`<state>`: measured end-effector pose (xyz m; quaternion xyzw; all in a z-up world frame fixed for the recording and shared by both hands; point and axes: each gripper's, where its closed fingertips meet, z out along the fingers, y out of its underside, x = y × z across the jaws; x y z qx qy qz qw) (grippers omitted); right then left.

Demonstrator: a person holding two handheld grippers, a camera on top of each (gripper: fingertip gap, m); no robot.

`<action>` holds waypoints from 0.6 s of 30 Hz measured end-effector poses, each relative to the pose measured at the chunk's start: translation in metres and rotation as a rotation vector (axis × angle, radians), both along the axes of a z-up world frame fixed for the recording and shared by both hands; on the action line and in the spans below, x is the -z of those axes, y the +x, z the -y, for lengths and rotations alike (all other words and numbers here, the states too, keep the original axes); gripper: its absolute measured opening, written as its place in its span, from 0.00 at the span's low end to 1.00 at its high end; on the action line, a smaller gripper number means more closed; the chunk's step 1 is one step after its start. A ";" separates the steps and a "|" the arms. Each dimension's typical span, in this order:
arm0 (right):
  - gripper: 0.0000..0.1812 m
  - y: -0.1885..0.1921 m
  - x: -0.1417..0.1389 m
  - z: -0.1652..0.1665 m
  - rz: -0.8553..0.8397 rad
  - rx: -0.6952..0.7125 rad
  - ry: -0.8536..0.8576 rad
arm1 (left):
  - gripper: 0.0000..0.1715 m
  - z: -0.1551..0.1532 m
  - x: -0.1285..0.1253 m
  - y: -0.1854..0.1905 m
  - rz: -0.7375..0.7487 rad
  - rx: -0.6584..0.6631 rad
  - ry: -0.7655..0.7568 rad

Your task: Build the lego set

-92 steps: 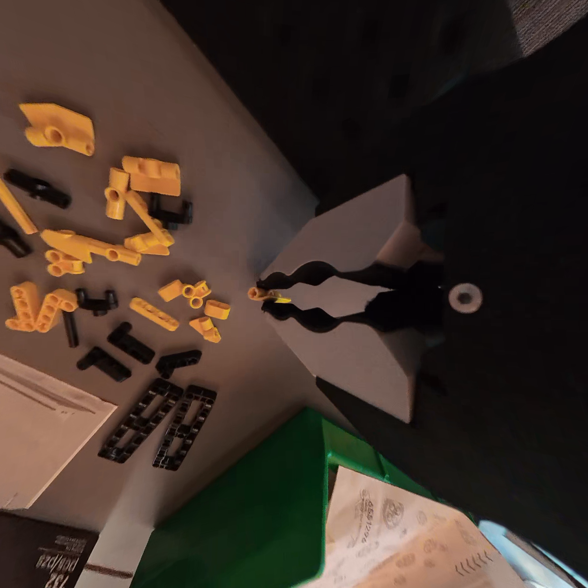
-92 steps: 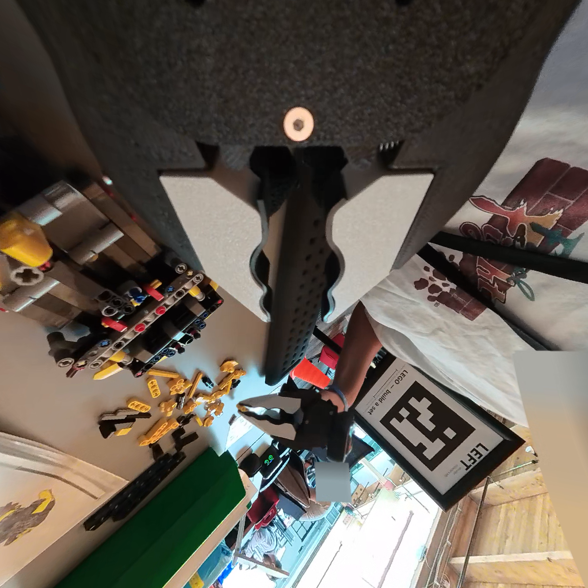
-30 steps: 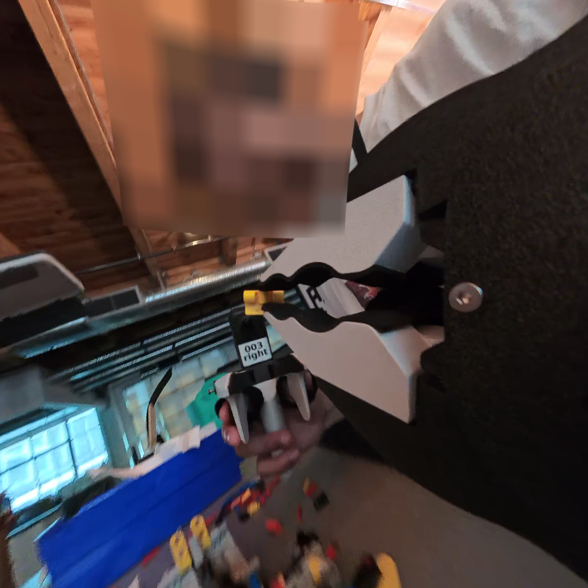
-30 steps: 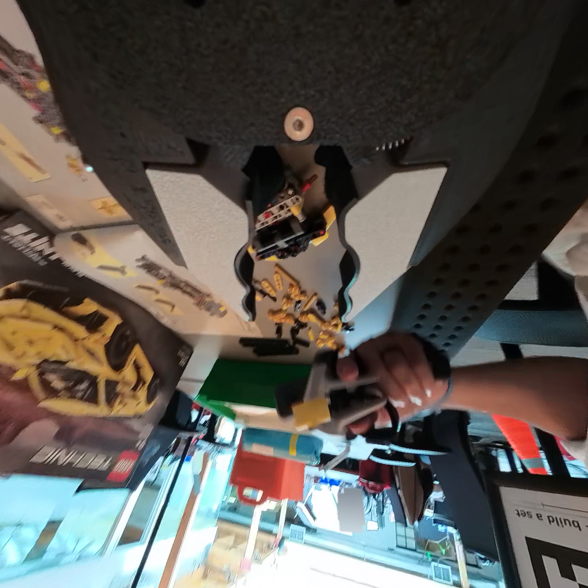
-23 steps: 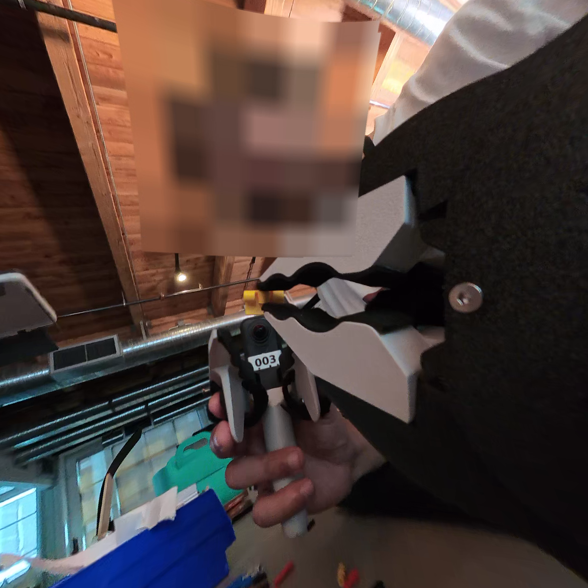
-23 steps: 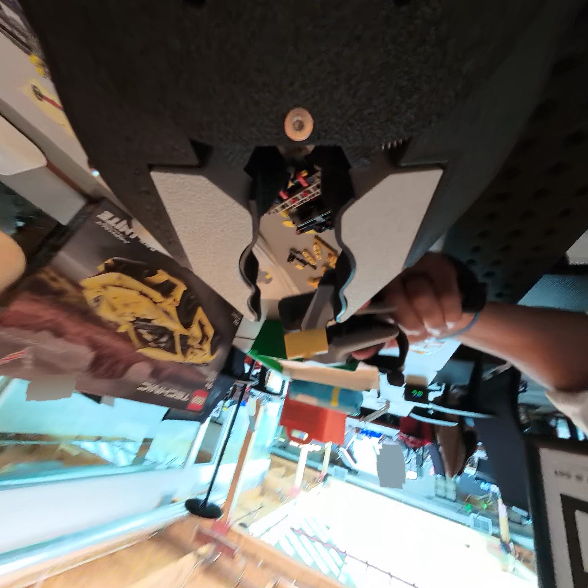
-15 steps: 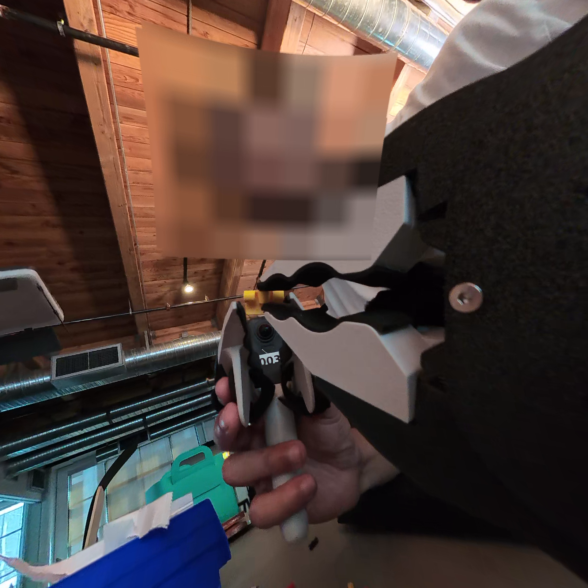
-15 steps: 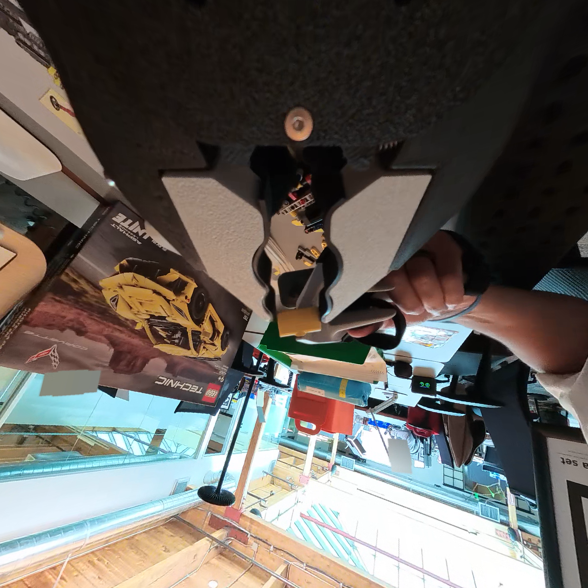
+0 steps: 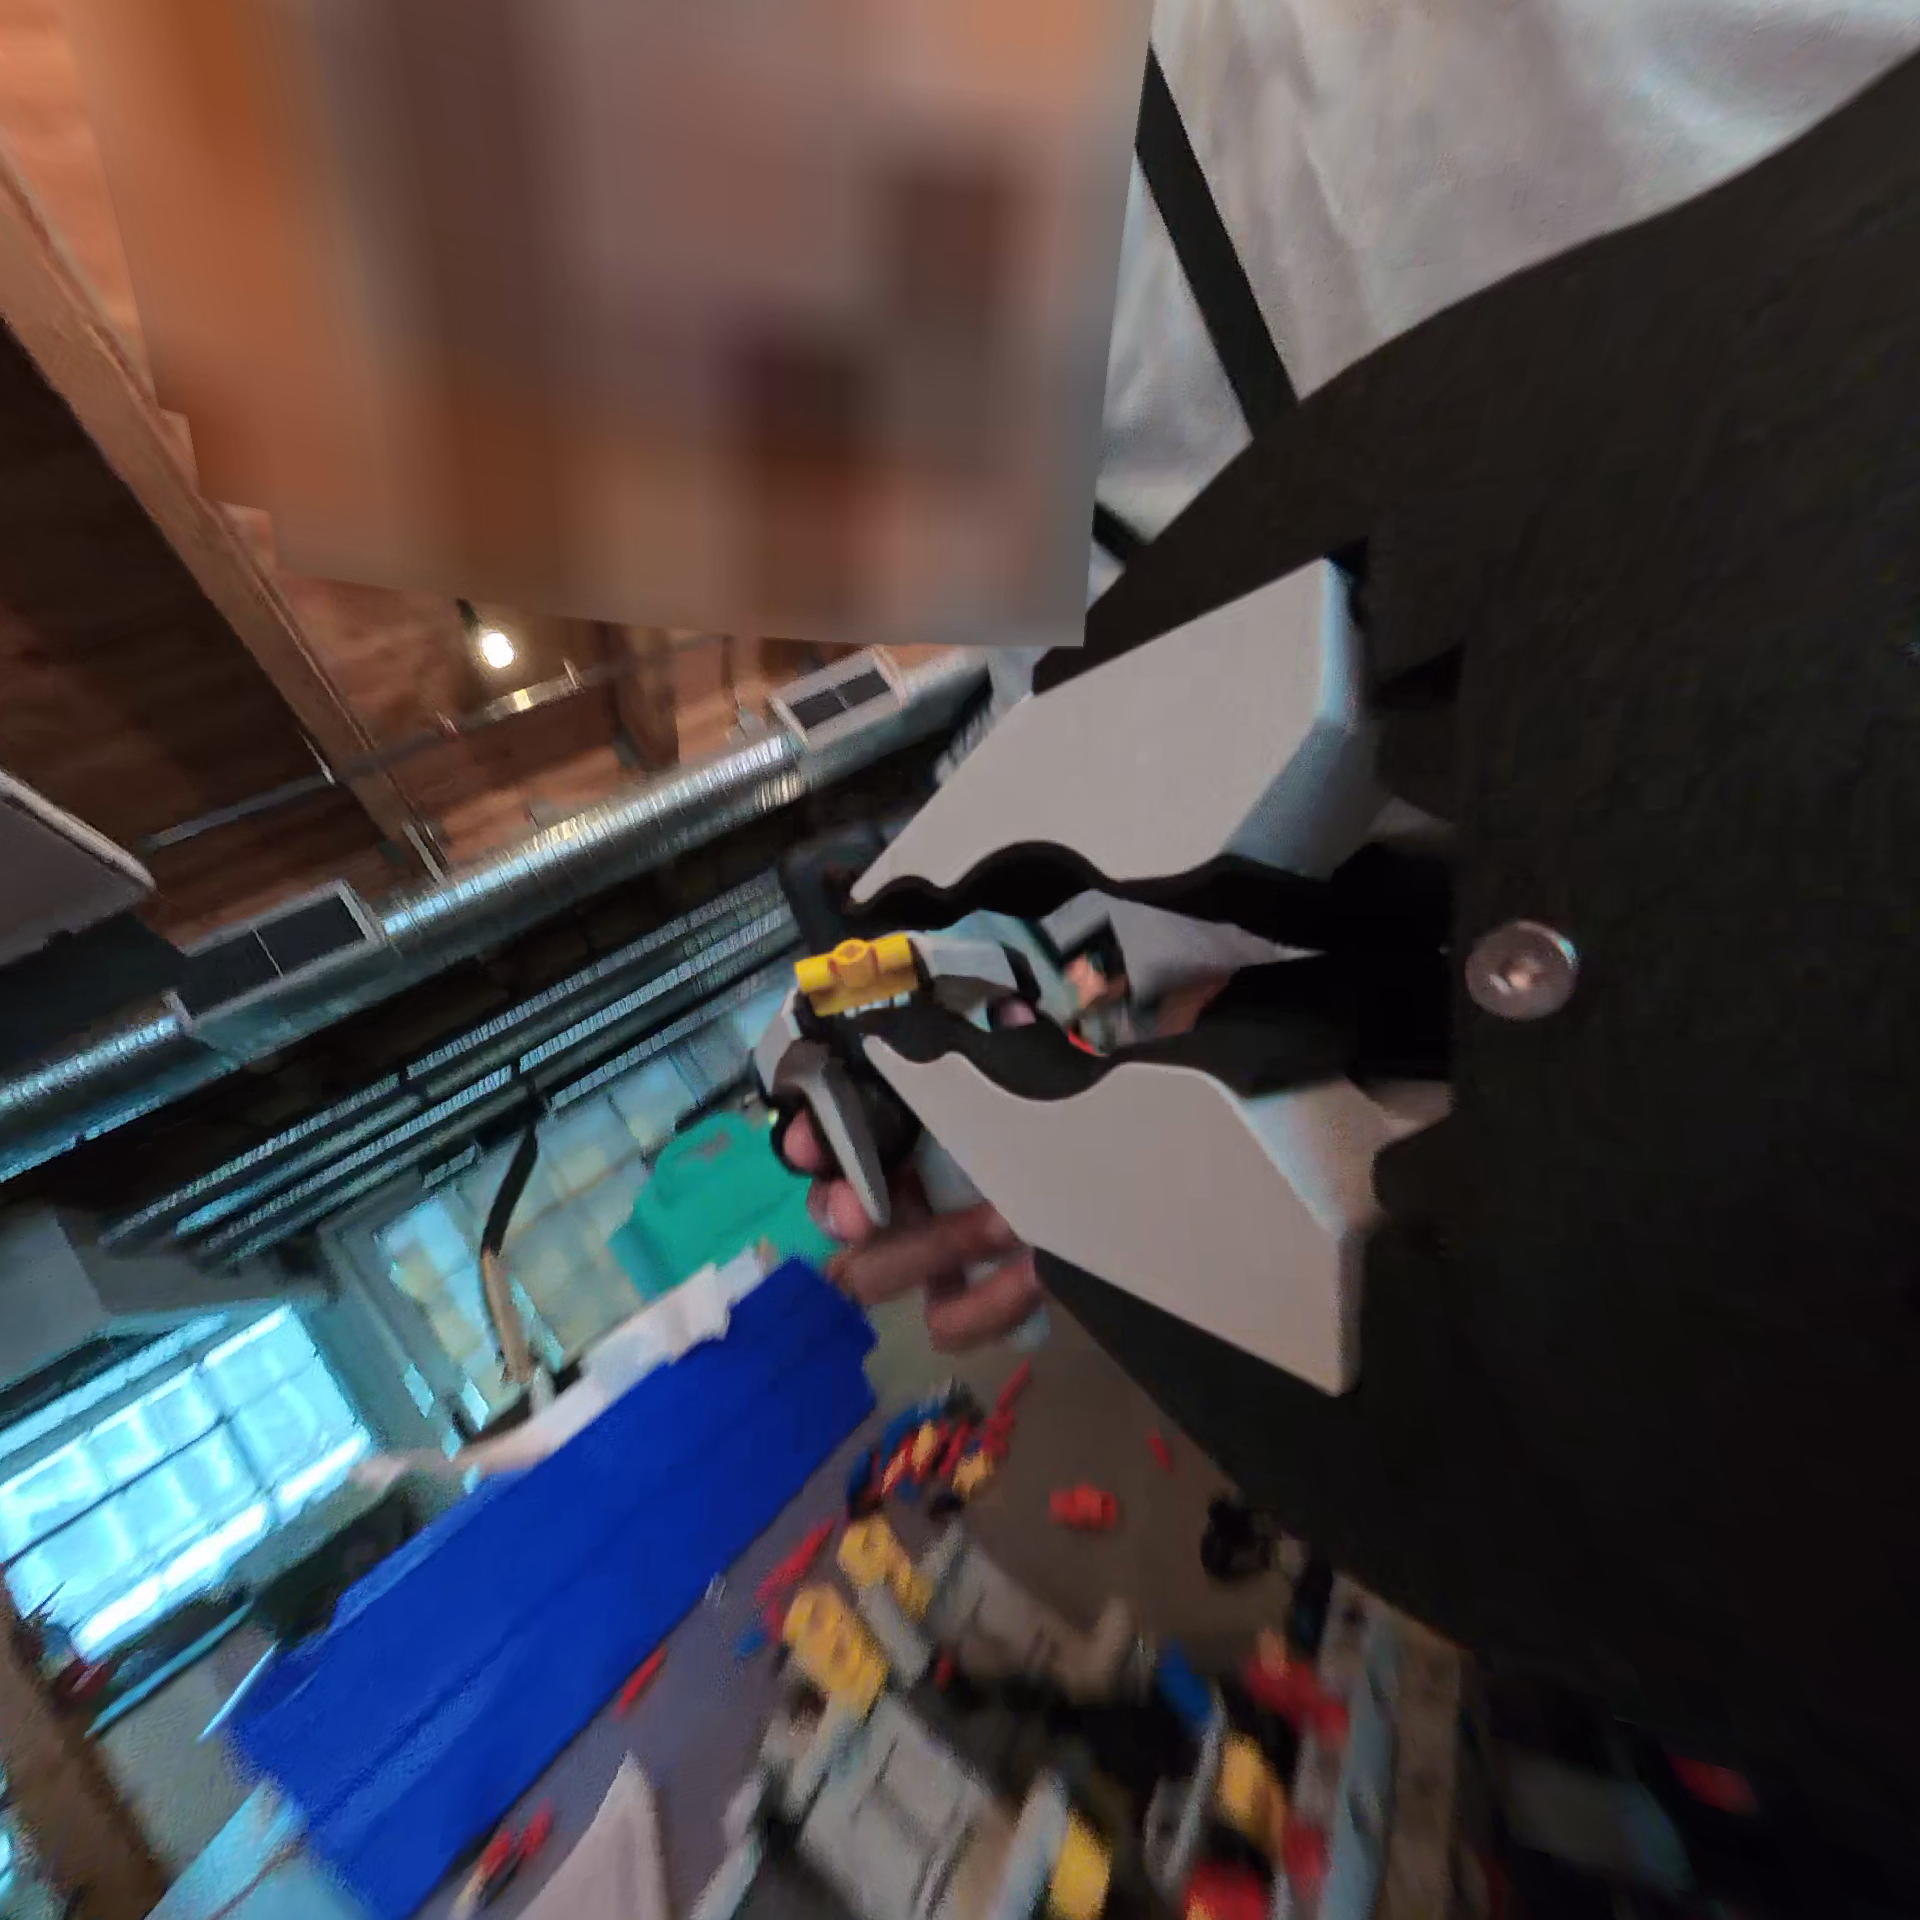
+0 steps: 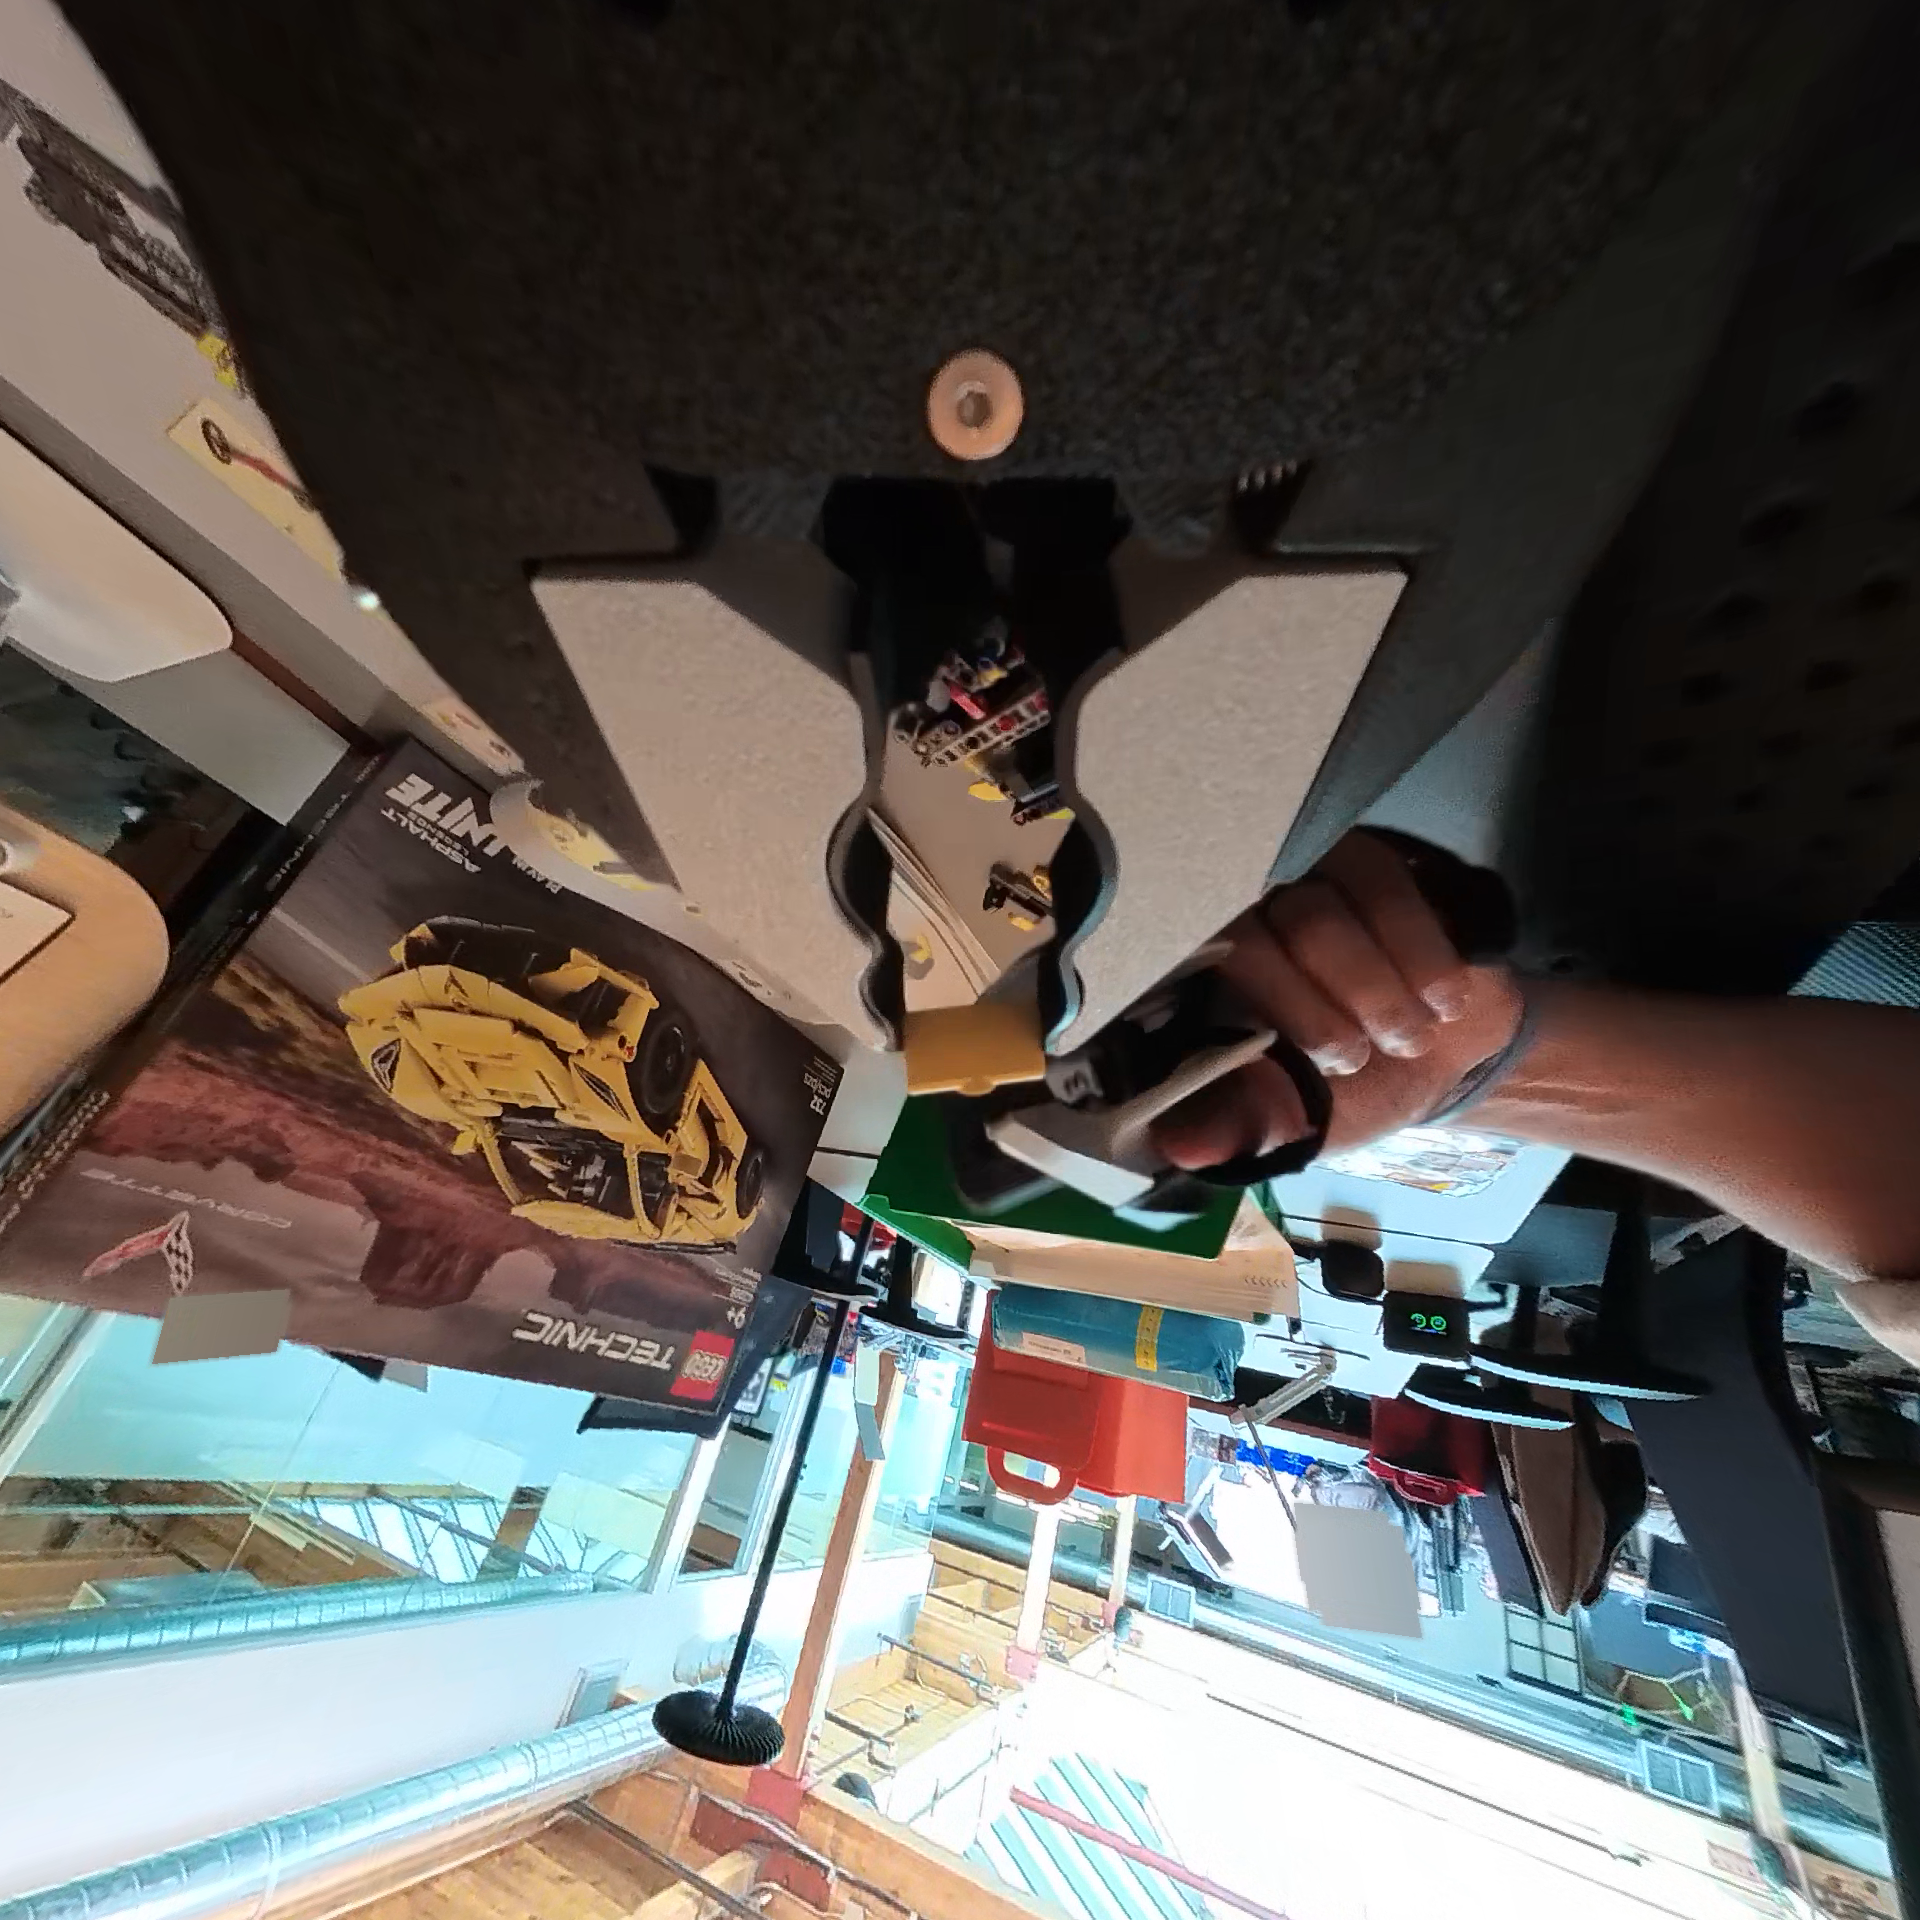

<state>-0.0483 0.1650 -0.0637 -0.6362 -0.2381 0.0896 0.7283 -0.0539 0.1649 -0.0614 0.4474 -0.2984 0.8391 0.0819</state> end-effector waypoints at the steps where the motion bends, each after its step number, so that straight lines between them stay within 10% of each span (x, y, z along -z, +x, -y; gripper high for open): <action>1: 0.13 0.004 0.003 -0.002 -0.006 0.008 -0.015 | 0.07 -0.010 0.003 0.000 -0.006 -0.053 0.059; 12: 0.13 0.051 0.042 -0.019 -0.202 0.185 -0.380 | 0.07 -0.078 0.016 0.001 -0.079 -0.447 0.386; 18: 0.13 0.053 0.042 -0.015 -0.251 0.168 -0.403 | 0.07 -0.082 0.025 0.005 -0.122 -0.395 0.305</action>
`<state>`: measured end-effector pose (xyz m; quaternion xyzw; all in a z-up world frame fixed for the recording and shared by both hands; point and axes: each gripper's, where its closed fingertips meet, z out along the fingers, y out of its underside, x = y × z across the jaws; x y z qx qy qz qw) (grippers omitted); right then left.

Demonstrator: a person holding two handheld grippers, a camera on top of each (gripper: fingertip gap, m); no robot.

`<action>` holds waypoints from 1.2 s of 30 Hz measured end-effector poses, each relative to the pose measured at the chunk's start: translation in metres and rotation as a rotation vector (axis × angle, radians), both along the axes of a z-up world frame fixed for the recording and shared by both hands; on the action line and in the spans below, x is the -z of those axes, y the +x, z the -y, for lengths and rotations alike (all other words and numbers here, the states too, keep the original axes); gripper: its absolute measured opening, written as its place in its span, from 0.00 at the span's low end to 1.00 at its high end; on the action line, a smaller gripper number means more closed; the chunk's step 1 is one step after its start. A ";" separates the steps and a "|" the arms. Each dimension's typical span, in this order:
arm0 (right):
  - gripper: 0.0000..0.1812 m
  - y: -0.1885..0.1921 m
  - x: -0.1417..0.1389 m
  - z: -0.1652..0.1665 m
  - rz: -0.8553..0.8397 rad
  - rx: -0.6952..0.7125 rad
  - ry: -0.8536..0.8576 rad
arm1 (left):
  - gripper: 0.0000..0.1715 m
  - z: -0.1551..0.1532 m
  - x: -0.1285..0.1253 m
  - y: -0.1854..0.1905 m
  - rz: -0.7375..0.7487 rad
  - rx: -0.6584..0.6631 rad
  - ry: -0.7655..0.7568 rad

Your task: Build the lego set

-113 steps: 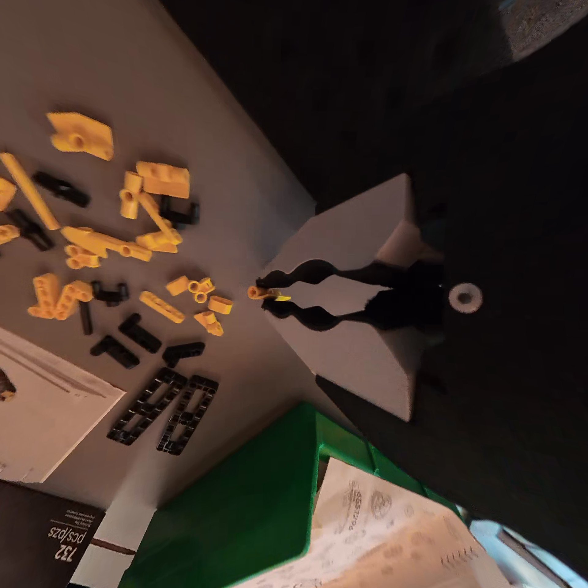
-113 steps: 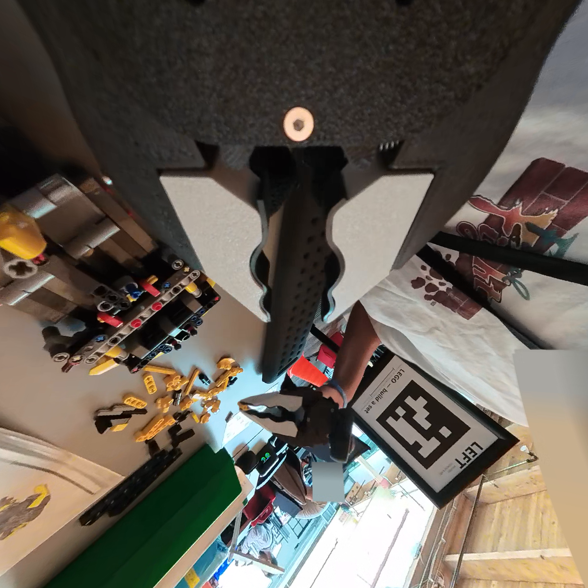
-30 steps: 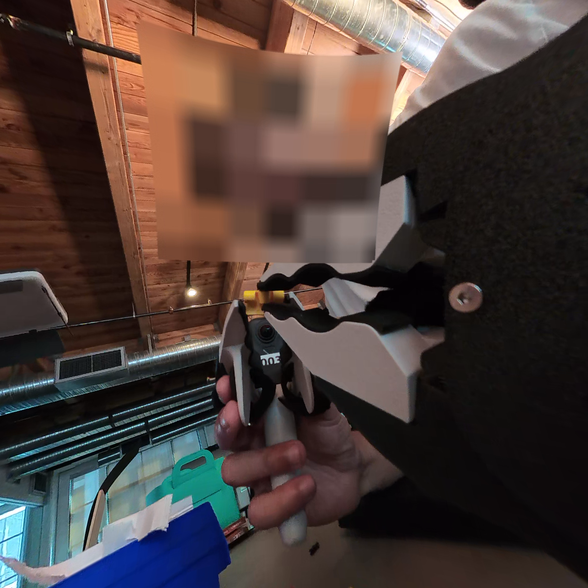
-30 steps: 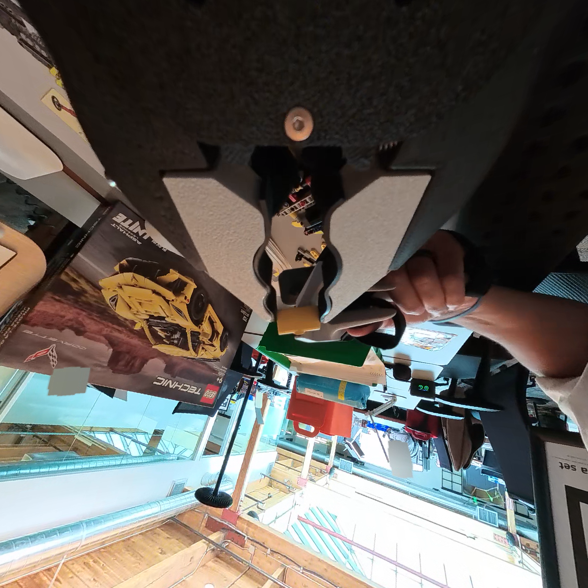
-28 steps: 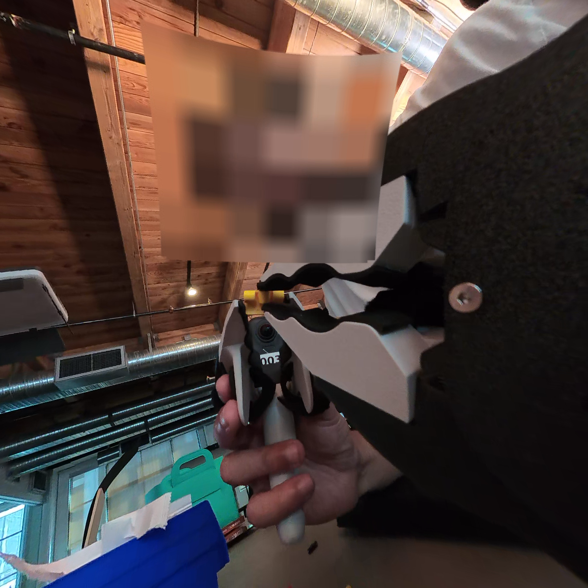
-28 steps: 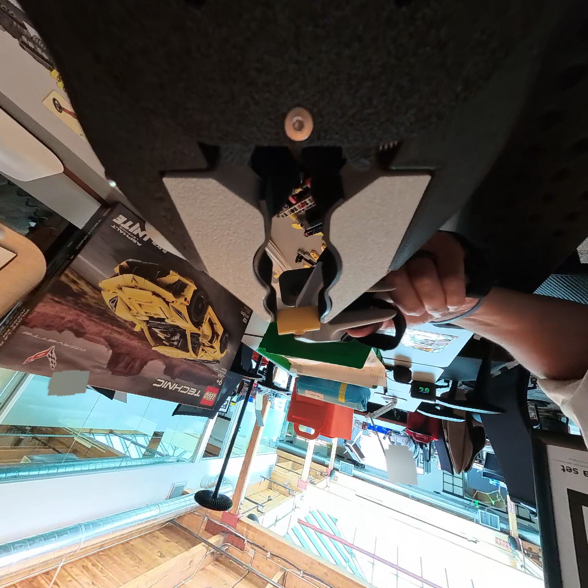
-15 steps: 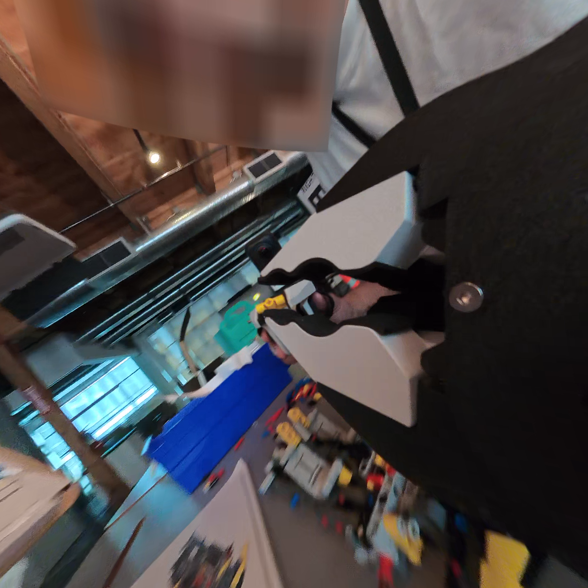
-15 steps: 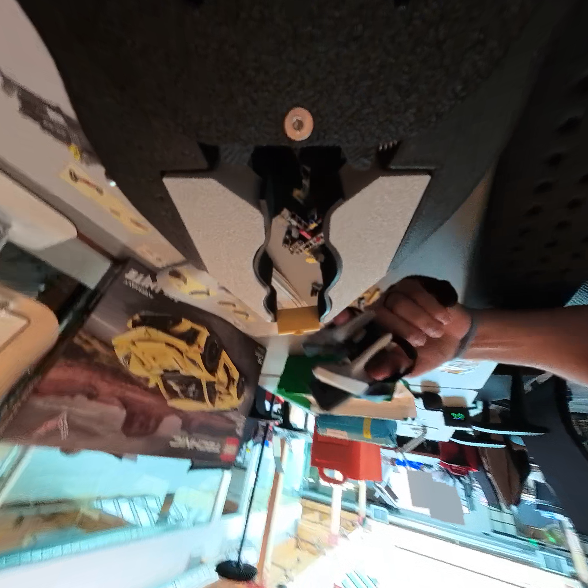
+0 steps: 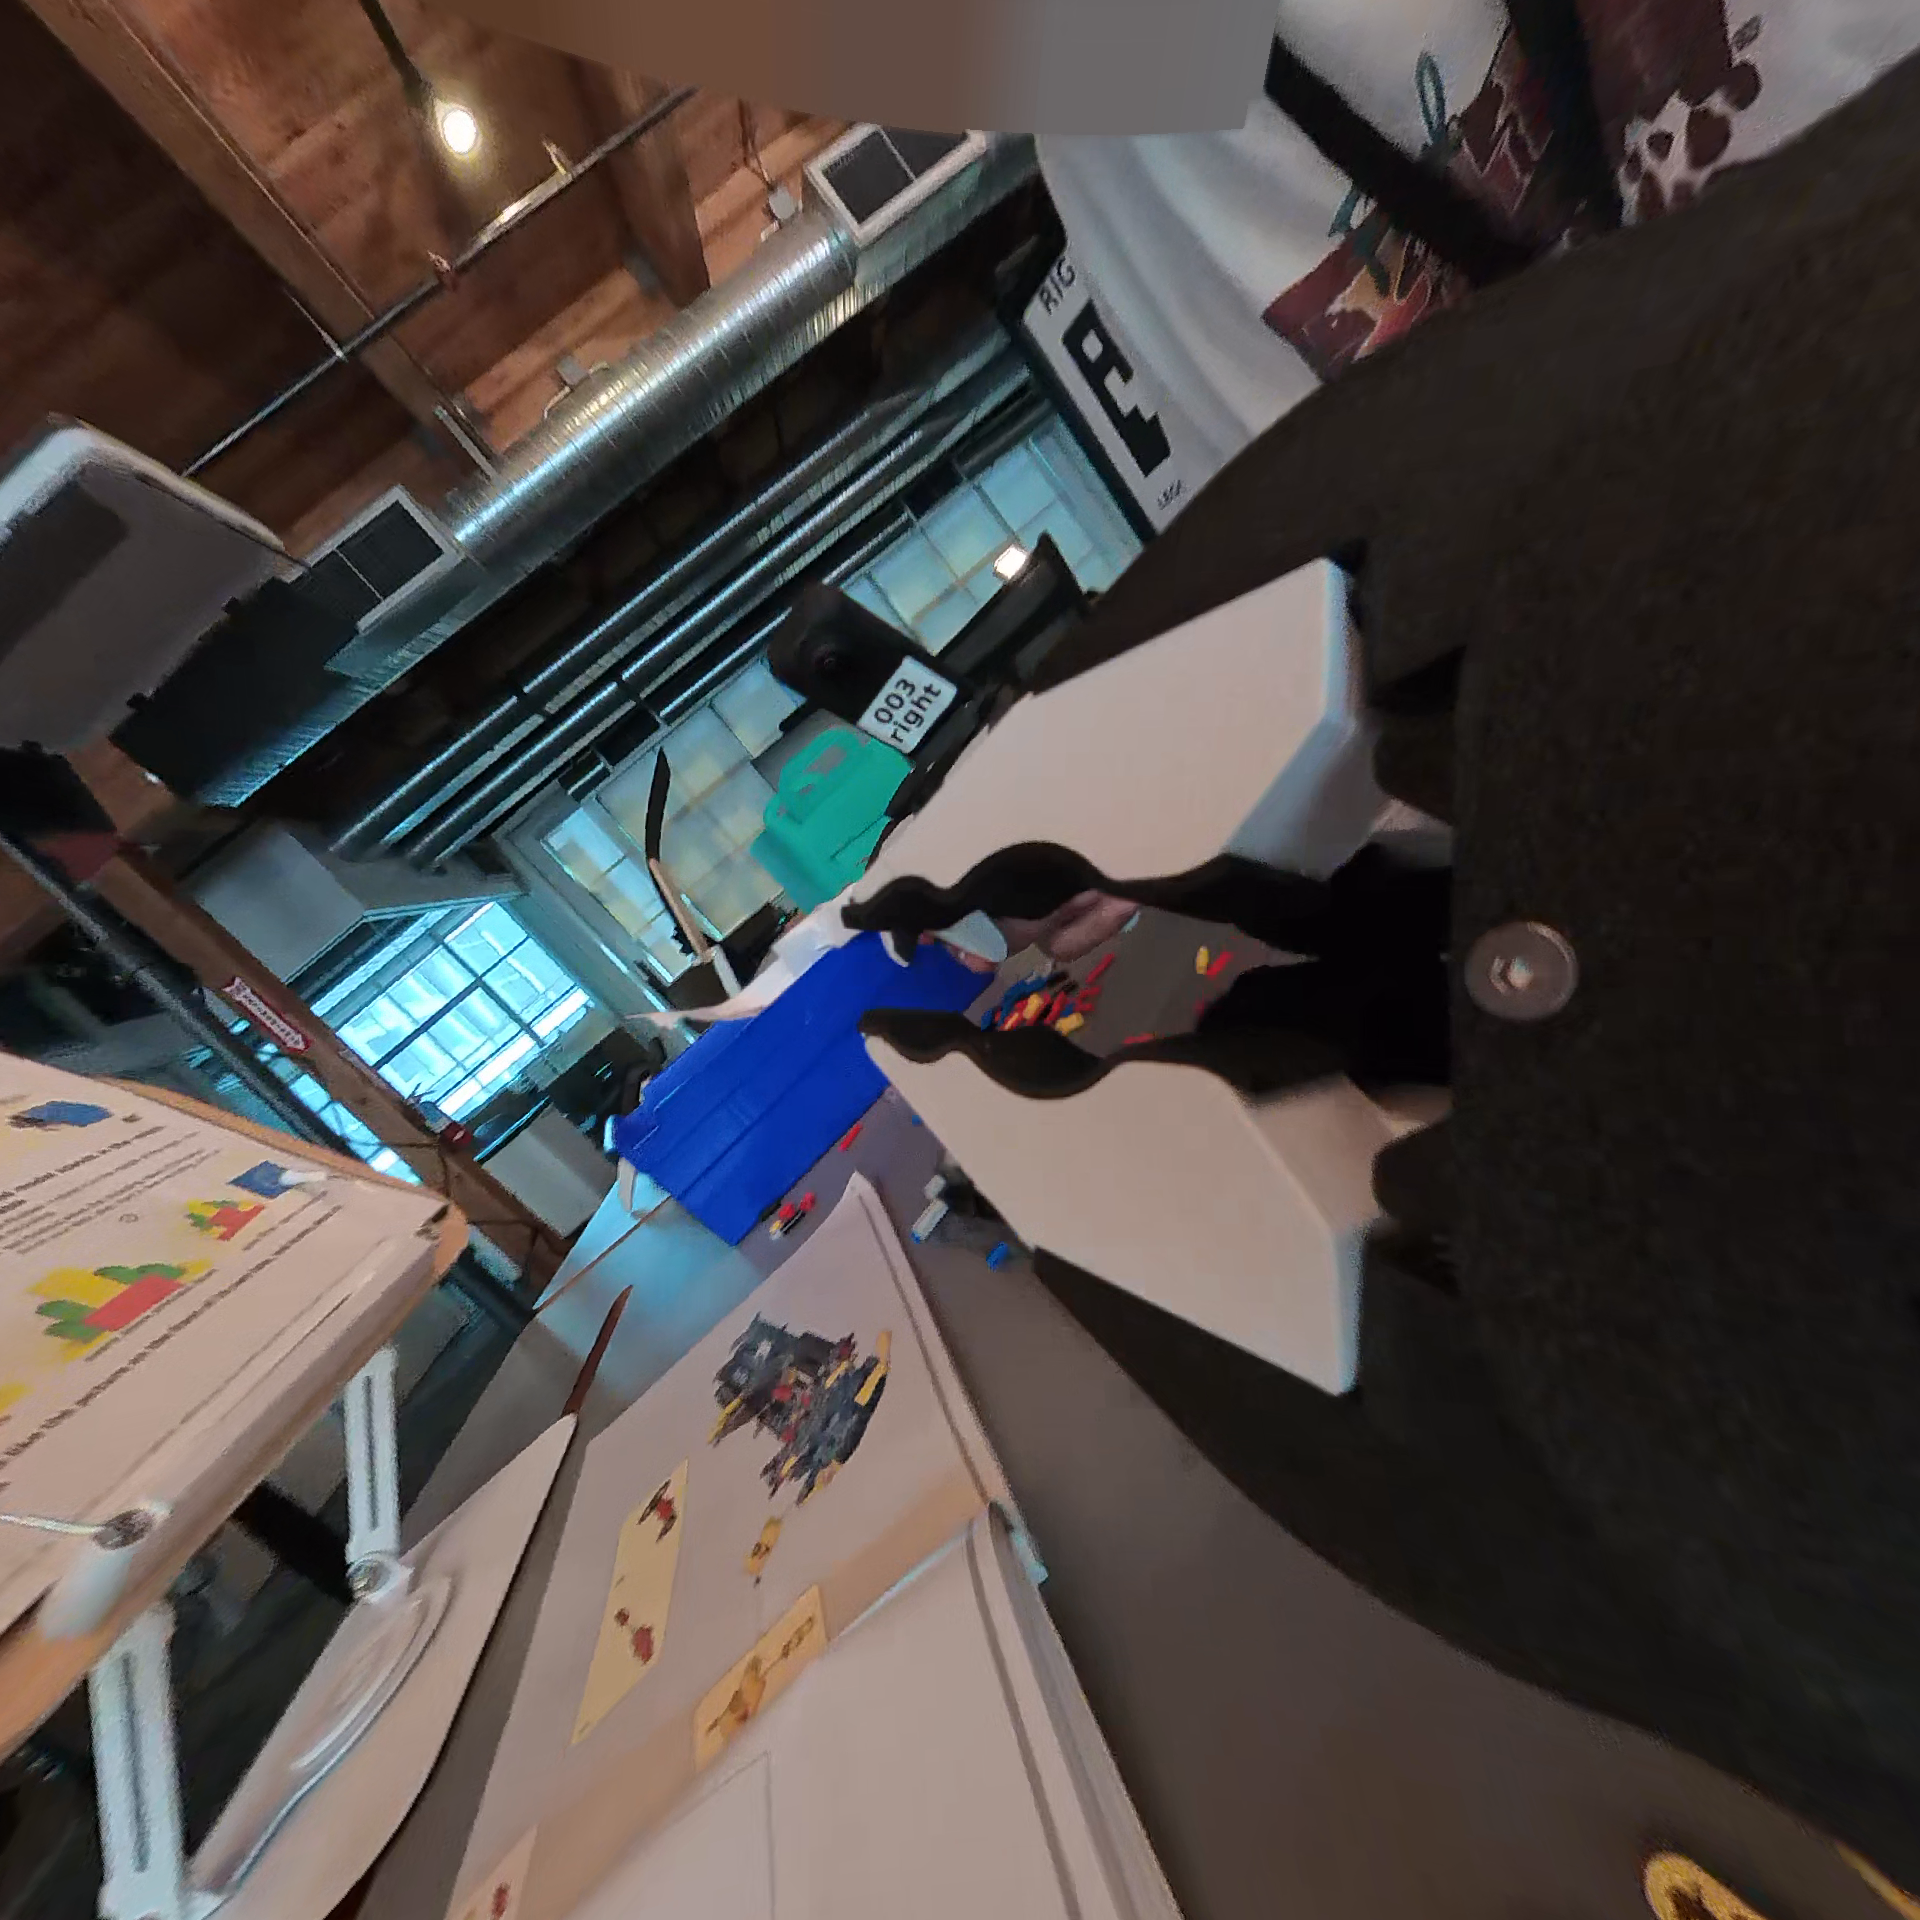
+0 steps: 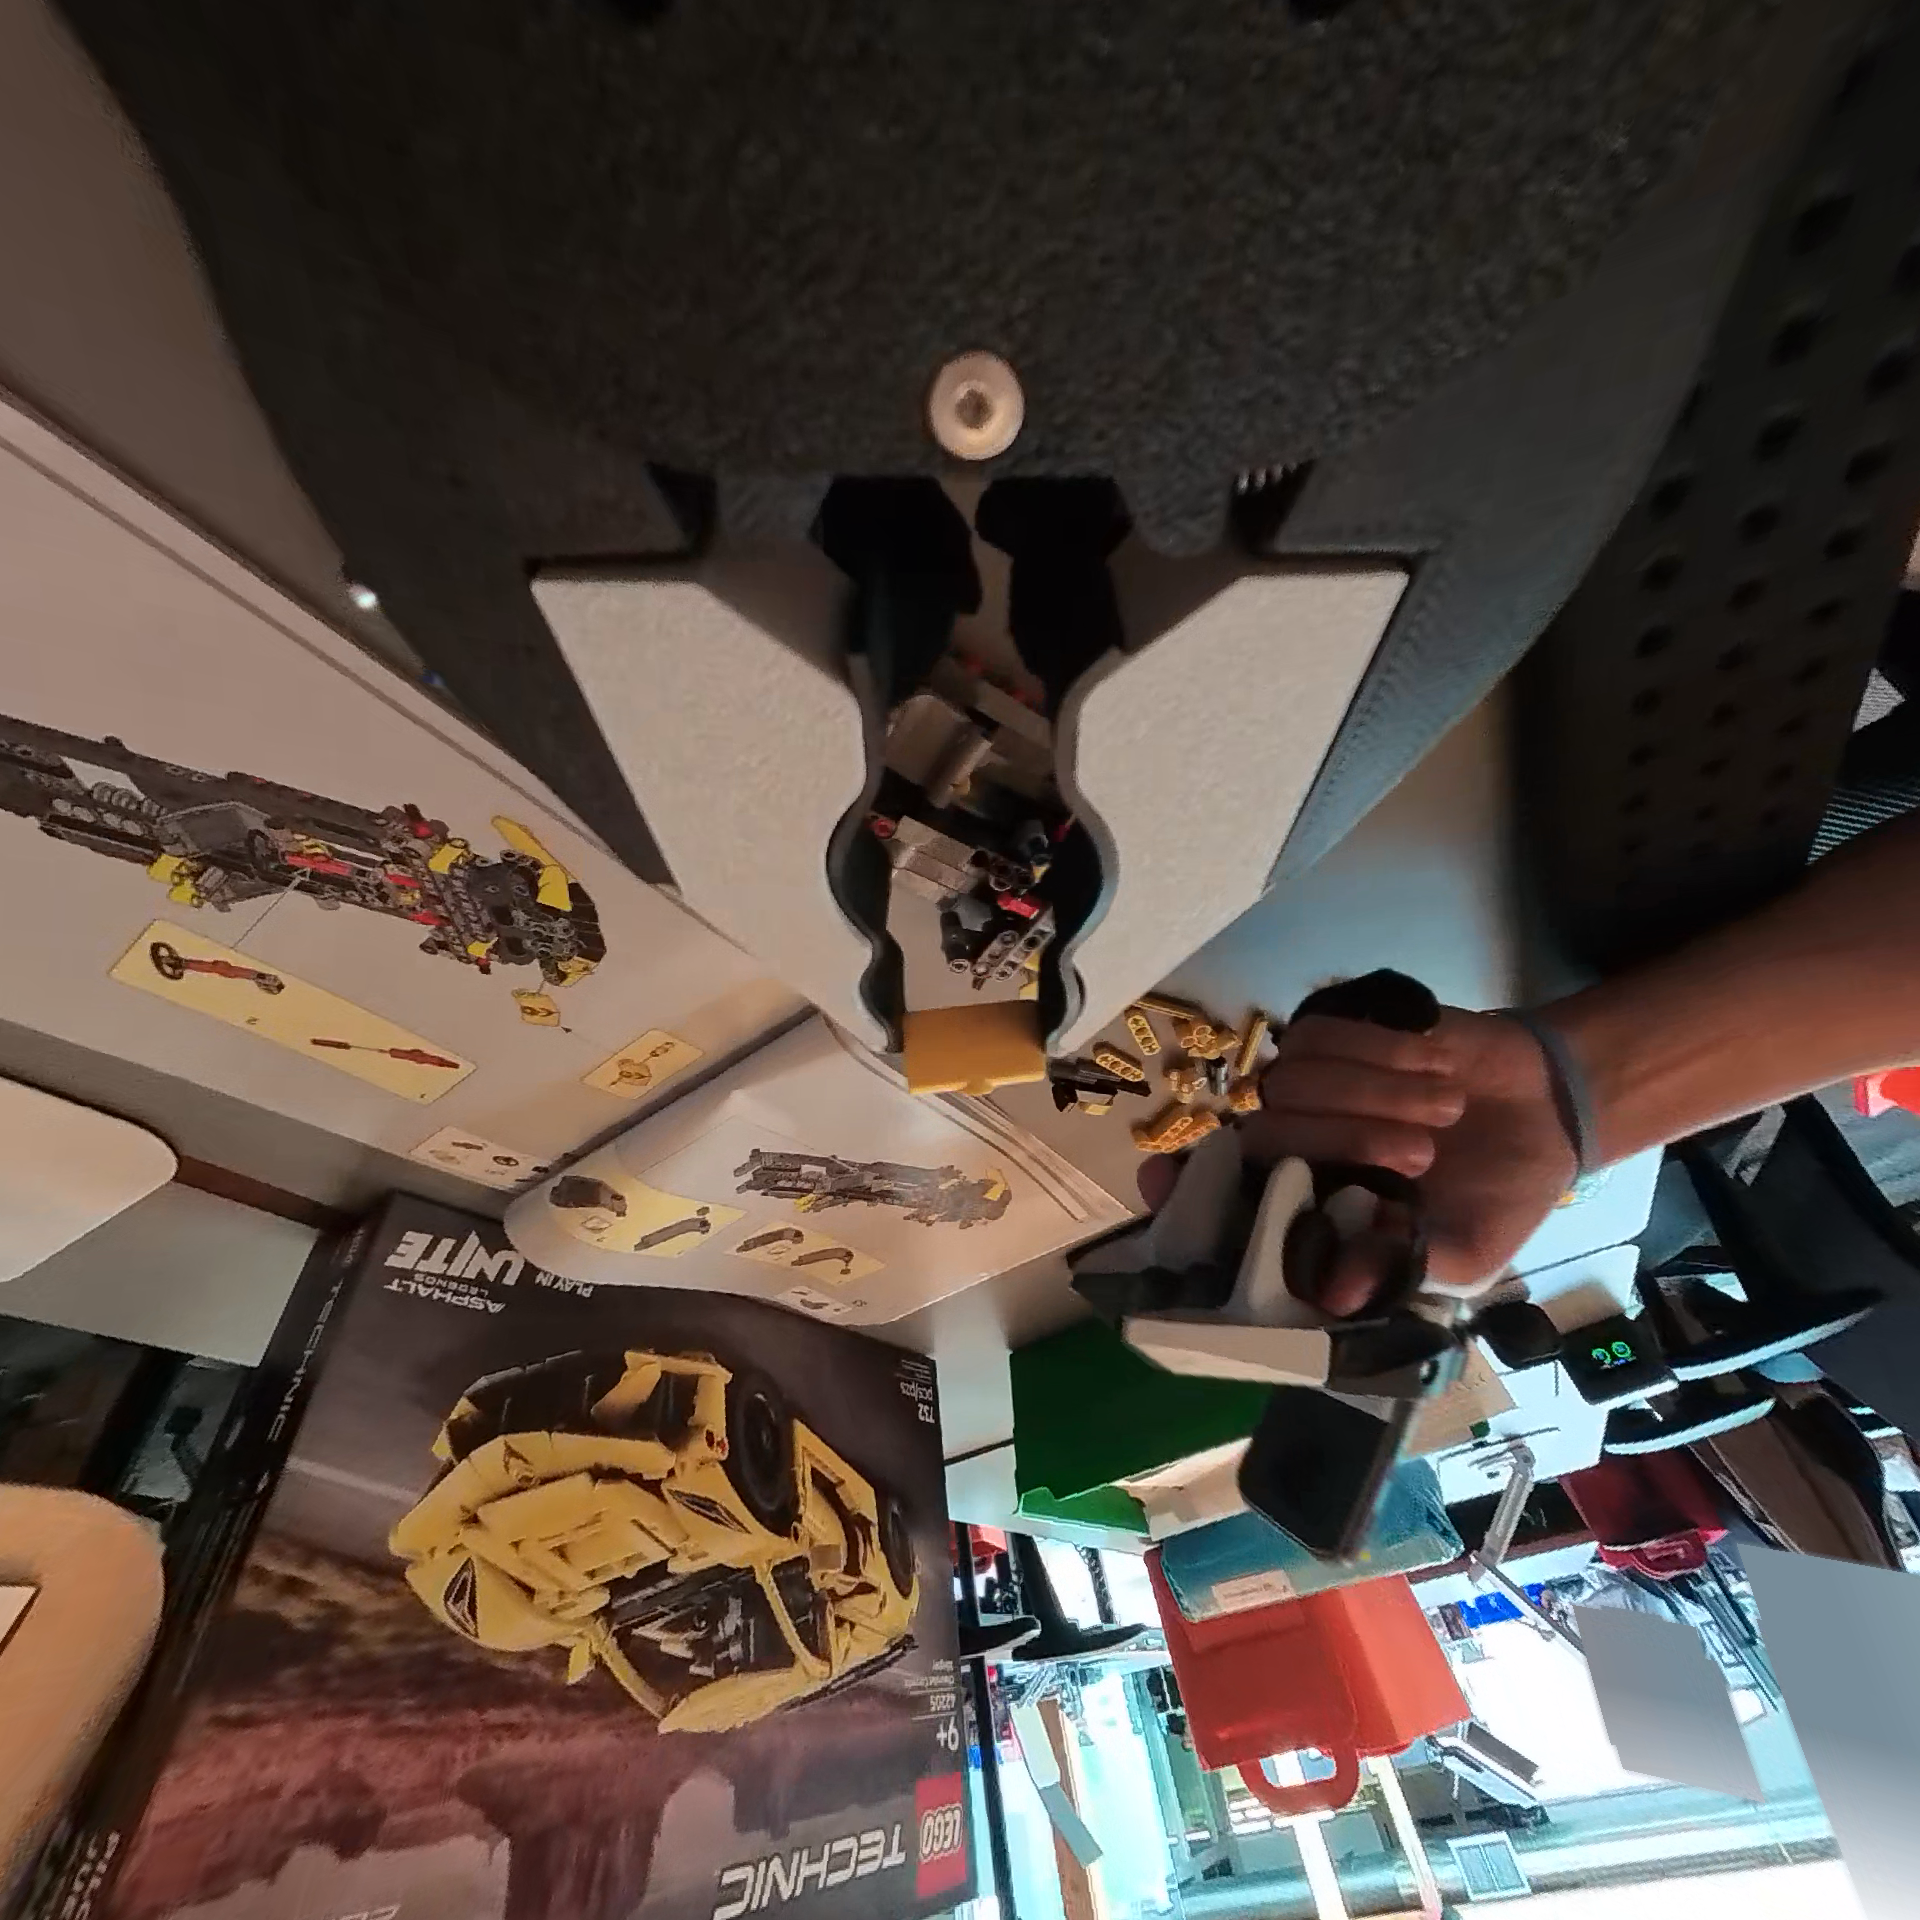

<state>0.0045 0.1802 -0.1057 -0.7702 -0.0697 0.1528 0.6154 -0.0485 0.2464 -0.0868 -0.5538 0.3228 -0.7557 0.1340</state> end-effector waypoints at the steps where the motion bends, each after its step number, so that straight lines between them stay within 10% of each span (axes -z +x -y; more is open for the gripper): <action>1: 0.13 0.000 0.000 0.000 -0.013 -0.004 -0.004 | 0.07 0.002 0.001 0.001 -0.004 0.016 -0.014; 36: 0.13 0.000 -0.001 0.000 -0.097 -0.022 -0.001 | 0.07 0.006 0.027 0.007 -0.154 0.022 0.051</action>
